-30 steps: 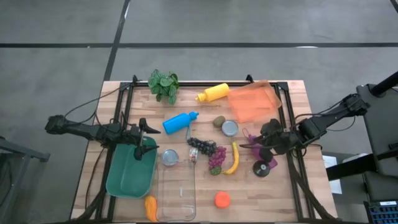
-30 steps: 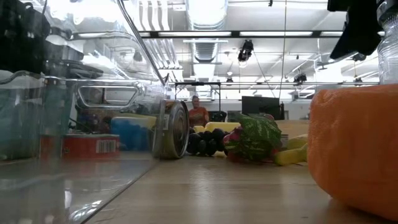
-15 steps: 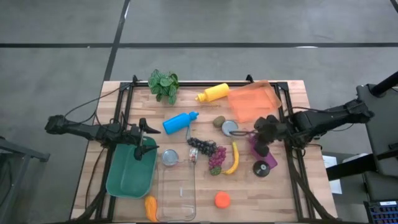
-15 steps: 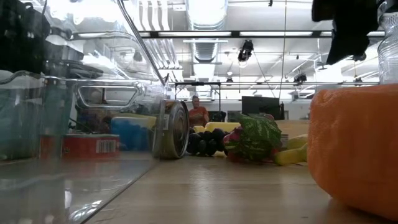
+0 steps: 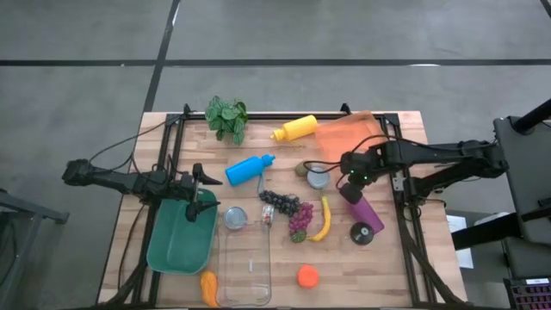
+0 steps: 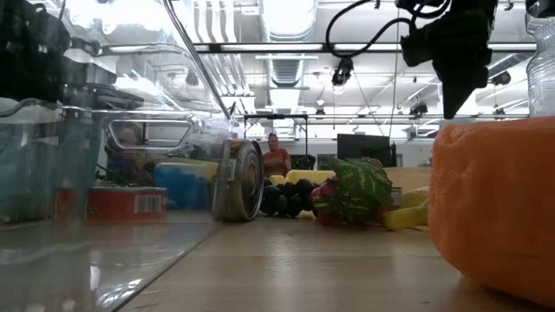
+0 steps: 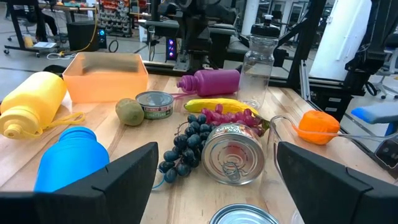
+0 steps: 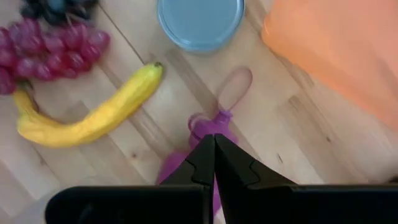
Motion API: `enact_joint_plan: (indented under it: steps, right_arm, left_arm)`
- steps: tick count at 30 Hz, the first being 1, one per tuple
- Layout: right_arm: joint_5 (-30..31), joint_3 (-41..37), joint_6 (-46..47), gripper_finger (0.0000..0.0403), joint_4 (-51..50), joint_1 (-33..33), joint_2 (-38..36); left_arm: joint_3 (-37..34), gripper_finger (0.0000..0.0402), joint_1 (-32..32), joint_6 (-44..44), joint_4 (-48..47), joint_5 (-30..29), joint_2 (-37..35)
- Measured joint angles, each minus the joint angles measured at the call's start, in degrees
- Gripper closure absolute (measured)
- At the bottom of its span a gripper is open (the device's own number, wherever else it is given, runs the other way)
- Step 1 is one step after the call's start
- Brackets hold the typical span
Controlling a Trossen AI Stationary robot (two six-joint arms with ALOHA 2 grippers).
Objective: Pick & Place Food Item
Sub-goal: Put the purple tumbler into the orange bin
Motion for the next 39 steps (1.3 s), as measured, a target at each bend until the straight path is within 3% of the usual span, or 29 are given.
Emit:
enact_joint_plan:
  steps: [15,21,27,33,39]
  right_arm:
    - [-3.2,3.5,-1.8,0.0394,0.1,-0.8,0.5]
    - [-5.8,2.3,-0.1,0.0391,3.7,-4.1,1.5]
    - [-10.4,3.5,-5.1,0.0335,3.9,-7.6,8.1]
    - [-8.2,7.4,-6.7,0.0276,-0.6,-8.7,14.9]
    - [-8.5,10.0,-10.6,0.0254,-1.6,-11.3,20.5]
  left_arm:
    - [0.0,0.0066,0.0,0.0,0.0,0.0,0.0]
    - [0.0,0.0066,0.0,0.0,0.0,0.0,0.0]
    - [0.0,0.0066,0.0,0.0,0.0,0.0,0.0]
    - [0.0,0.0066,0.0,0.0,0.0,0.0,0.0]
    - [0.0,0.0066,0.0,0.0,0.0,0.0,0.0]
